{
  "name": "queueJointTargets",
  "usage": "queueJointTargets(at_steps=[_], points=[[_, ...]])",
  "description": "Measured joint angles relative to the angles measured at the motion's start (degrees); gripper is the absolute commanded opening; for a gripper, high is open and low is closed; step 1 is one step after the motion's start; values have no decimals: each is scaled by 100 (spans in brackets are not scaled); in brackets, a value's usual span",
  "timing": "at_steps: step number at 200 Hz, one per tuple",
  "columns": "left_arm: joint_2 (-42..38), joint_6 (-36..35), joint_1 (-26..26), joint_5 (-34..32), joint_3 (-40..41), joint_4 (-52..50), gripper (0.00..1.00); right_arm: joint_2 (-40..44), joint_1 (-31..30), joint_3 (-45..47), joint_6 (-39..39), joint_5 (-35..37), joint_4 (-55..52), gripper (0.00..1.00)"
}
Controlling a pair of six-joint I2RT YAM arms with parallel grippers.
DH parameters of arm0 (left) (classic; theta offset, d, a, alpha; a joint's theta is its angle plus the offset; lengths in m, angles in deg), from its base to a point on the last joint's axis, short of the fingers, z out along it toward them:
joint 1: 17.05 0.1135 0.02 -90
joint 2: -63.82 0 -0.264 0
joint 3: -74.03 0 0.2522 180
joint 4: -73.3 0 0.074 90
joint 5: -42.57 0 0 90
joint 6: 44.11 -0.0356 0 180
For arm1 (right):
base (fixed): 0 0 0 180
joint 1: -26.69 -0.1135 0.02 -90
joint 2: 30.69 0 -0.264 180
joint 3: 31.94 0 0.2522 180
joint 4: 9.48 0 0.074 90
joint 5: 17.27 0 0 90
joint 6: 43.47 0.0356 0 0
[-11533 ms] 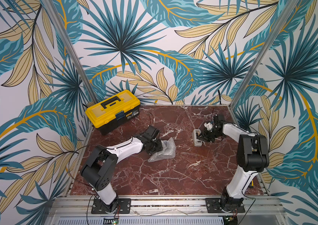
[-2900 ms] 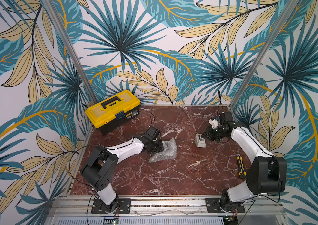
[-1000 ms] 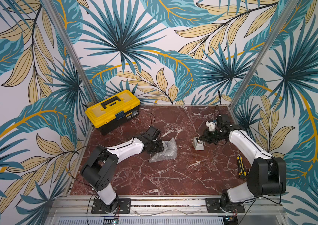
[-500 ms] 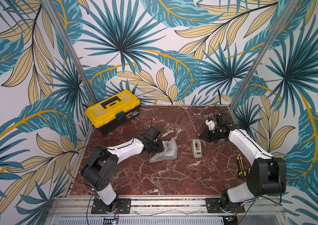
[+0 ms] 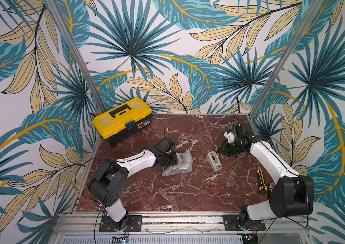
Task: Wrap mugs in bubble wrap
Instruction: Tear off the tape using the Tape Cutter.
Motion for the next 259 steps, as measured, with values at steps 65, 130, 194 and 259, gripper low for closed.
queueJointTargets(at_steps=[65,130,194,259], points=[[0,-2,0,7,22,42,33,334,-4,787,66,223,-358,0],[-22,0,0,7,48,59,33,199,-2,1198,197,643,-446,0],[-22,0,0,7,48,59,33,-212,68,1294,282,990,-326,0],[-22,-2,0,9,48,61,33,-1493,247,1038,365,1078,74,0]])
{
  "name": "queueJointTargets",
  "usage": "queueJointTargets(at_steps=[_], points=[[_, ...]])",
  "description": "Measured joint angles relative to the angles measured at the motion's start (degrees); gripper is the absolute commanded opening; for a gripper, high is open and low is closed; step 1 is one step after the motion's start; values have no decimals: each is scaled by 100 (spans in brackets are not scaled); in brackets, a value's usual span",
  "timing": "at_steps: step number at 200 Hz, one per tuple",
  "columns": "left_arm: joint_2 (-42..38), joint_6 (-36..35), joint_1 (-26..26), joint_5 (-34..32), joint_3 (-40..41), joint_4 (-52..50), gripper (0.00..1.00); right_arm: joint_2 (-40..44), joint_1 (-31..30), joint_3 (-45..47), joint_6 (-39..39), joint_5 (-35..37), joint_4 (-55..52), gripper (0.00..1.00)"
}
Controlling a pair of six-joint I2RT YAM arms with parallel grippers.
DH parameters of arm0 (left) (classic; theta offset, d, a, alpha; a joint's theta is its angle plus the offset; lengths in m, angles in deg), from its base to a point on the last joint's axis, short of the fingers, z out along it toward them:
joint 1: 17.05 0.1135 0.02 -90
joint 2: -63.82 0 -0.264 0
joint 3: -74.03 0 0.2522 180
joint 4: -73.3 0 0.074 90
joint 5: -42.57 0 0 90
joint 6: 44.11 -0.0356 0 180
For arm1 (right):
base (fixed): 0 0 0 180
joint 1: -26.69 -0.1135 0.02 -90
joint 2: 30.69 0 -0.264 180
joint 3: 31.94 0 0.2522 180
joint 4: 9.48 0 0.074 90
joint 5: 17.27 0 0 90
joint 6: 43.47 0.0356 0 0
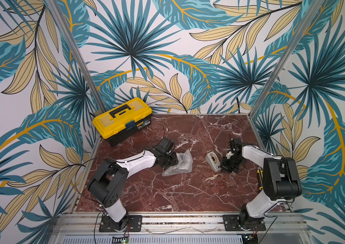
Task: Wrap mugs in bubble wrap
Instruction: Tear off the tape using the Tape Cutter, then stick the tape on the bubble wrap.
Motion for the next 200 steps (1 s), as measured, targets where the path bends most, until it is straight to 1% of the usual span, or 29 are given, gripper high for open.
queueJointTargets(at_steps=[34,87,108,122,140,156,169,184,200], points=[[0,0,-4,2,0,0,33,-153,11,-208,-63,223,-199,0],[0,-4,-4,13,0,7,33,-175,101,-337,-223,1646,-745,0],[0,-7,-4,13,0,7,33,-262,131,-417,-267,1987,-931,0],[0,-13,-4,13,0,7,33,-223,131,-431,-295,2081,-981,0],[0,-20,-4,13,0,9,33,177,136,-442,-341,1934,-1071,0],[0,-20,-4,15,2,13,33,824,118,-595,-396,1547,-1231,0],[0,-22,-4,20,0,13,33,1307,26,-898,-442,1209,-1335,0],[0,-33,-4,28,0,13,33,1685,-258,-1340,-511,776,-1377,0],[0,-59,-4,37,0,15,33,1818,-658,-1687,-562,328,-1360,0]])
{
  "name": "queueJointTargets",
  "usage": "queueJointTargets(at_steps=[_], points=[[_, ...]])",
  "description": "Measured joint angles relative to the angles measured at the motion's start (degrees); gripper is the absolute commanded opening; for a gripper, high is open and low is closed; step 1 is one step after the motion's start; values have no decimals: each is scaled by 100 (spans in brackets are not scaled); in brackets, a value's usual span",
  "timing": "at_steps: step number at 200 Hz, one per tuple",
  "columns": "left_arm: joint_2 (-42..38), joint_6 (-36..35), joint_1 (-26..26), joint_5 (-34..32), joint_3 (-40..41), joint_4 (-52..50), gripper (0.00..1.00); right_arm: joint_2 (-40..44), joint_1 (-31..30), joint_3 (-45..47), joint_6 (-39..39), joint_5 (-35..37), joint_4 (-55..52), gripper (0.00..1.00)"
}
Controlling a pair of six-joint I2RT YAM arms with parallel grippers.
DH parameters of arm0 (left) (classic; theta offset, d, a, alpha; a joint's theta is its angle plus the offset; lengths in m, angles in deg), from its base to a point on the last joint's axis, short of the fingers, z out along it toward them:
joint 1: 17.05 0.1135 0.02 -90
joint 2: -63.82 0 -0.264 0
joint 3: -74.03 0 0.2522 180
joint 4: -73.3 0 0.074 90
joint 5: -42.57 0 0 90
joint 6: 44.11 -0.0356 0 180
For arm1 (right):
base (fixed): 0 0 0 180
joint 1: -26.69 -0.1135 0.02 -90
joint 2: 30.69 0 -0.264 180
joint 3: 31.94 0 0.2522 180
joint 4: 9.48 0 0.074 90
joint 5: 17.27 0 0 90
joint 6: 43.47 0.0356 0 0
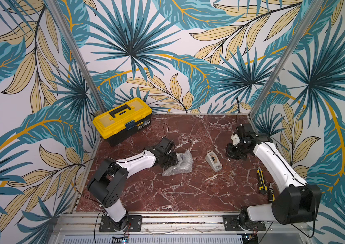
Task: Wrap mugs in bubble wrap
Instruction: Stick the tape on the bubble wrap.
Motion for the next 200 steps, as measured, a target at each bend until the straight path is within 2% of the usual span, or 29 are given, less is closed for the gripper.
queueJointTargets(at_steps=[21,46,101,150,200], points=[[2,-37,0,20,0,2,33,-92,-553,-236,-2,-619,179,0],[4,-107,0,46,0,2,33,-616,-1126,-599,-22,-1239,400,0],[17,-160,0,109,0,15,33,-2094,-2046,-1764,-387,-1681,424,0],[22,-210,0,127,0,20,33,-3097,-2354,-2238,-649,-1790,181,0],[22,-245,0,127,0,20,33,-3519,-2402,-2345,-713,-1888,-81,0]])
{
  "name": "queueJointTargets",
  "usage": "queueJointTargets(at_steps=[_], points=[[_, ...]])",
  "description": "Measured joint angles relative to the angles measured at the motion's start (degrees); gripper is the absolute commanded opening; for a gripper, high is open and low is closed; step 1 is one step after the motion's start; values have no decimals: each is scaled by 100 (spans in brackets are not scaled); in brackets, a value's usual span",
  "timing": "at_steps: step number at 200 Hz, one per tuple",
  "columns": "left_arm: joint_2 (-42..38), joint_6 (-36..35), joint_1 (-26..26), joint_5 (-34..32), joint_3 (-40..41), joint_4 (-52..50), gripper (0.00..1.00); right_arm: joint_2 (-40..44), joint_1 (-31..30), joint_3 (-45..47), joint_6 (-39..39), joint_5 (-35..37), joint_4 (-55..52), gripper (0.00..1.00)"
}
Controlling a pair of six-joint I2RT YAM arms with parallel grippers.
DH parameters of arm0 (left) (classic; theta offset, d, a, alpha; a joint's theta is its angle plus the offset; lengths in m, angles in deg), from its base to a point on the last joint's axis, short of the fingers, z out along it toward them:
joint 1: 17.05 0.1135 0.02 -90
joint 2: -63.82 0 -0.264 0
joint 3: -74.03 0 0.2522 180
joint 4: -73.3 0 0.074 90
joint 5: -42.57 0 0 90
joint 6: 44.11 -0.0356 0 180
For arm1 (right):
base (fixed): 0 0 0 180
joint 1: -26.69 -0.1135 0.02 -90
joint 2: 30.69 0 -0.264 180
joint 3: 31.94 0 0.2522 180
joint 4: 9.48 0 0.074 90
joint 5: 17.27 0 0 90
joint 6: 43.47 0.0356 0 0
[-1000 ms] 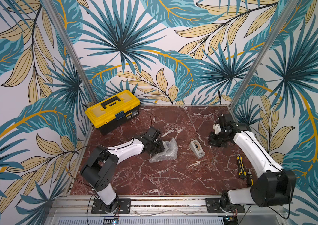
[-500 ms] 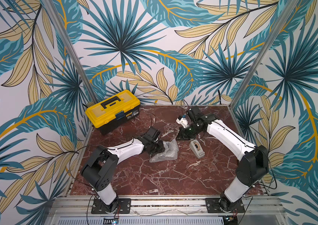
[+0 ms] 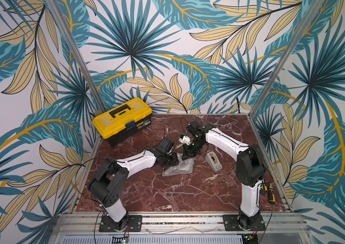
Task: Wrap mugs in bubble wrap
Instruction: Stick the tape on the bubble wrap.
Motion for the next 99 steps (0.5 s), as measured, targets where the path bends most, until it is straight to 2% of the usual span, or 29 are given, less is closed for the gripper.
queueJointTargets(at_steps=[99], points=[[-2,-68,-28,-55,-4,-9,35,-343,-4,-155,94,72,-310,0]])
